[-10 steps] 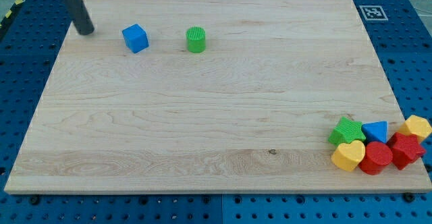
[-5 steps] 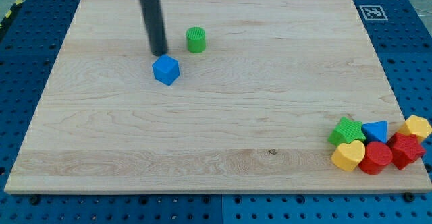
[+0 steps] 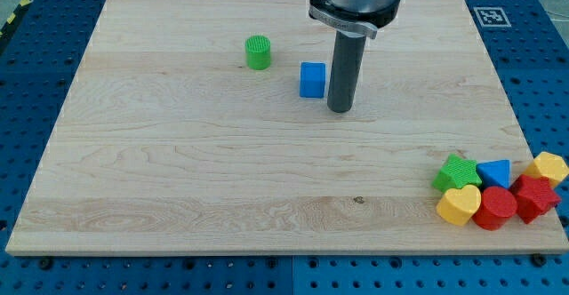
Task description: Move the blue cube into the yellow hexagon
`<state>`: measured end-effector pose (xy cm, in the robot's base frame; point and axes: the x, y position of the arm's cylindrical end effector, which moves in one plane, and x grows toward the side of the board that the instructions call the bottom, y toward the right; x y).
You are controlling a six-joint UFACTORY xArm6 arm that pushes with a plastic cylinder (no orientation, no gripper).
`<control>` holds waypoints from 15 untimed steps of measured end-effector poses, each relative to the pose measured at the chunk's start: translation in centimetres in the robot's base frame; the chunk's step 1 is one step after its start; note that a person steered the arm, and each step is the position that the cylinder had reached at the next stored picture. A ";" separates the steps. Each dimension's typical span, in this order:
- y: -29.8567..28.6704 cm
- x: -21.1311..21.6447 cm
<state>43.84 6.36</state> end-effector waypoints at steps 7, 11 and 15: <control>12.5 -4.6; 15.8 5.0; 17.6 3.9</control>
<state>47.76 23.97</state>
